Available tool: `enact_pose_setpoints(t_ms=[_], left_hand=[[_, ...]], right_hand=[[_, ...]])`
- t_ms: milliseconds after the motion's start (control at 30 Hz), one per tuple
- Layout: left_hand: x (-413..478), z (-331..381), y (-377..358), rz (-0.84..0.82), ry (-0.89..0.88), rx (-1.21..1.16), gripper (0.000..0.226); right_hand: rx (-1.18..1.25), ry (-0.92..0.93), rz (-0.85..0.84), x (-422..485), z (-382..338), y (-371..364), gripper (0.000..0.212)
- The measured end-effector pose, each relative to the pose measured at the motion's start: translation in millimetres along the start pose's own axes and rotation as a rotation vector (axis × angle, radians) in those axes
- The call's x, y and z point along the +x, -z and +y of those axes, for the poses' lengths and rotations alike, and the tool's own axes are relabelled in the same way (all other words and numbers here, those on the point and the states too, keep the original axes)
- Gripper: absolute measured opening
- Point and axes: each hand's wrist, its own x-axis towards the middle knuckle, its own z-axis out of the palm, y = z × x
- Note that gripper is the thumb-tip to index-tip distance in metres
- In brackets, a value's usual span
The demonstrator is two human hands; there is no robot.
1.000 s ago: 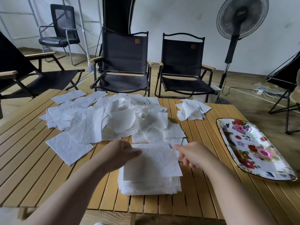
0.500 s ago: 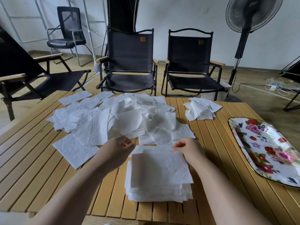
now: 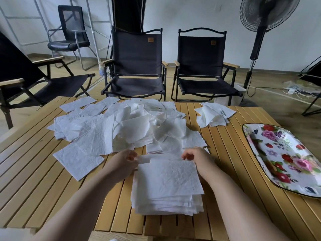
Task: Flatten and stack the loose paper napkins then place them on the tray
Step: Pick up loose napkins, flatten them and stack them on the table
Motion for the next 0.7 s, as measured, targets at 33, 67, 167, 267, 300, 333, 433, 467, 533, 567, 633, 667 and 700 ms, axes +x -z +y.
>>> enact_pose_setpoints(t_ms=[33, 67, 167, 267, 300, 333, 433, 467, 533, 567, 633, 667, 700], left_hand=[[3, -4, 1, 0.008, 0.019, -0.054, 0.031], [6, -6, 2, 0.009, 0.033, -0.089, 0.033], [12, -3, 0, -0.037, 0.041, -0.090, 0.028], [15, 0, -3, -0.056, -0.021, -0.079, 0.014], [16, 0, -3, -0.044, -0.052, -0.079, 0.009], [17, 0, -3, -0.026, -0.079, -0.083, 0.007], [17, 5, 0, 0.033, -0.152, -0.067, 0.003], [17, 6, 0, 0.044, -0.169, -0.061, 0.002], [16, 7, 1, 0.053, -0.196, -0.060, 0.003], [15, 8, 2, 0.054, -0.209, -0.061, 0.003], [13, 8, 3, 0.050, -0.216, -0.063, 0.004], [13, 8, 4, 0.051, -0.219, -0.060, 0.005], [13, 7, 4, 0.052, -0.224, -0.052, 0.005]], right_hand=[[0.007, 0.009, 0.012, -8, -4, -1, 0.013], [0.035, 0.020, 0.116, -8, -13, -2, 0.010], [0.055, 0.190, 0.287, -36, -20, -2, 0.011], [0.074, 0.273, 0.303, -43, -27, 4, 0.011], [0.095, 0.283, 0.311, -43, -30, 6, 0.011], [0.122, 0.279, 0.324, -41, -31, 7, 0.011], [0.242, 0.308, 0.295, -40, -26, 8, 0.023], [0.270, 0.319, 0.280, -38, -26, 8, 0.029], [0.279, 0.346, 0.276, -37, -27, 6, 0.039], [0.260, 0.361, 0.295, -37, -28, 5, 0.043], [0.188, 0.410, 0.368, -41, -31, 5, 0.049], [0.146, 0.433, 0.407, -43, -34, 5, 0.053], [0.119, 0.457, 0.433, -45, -36, 5, 0.057]])
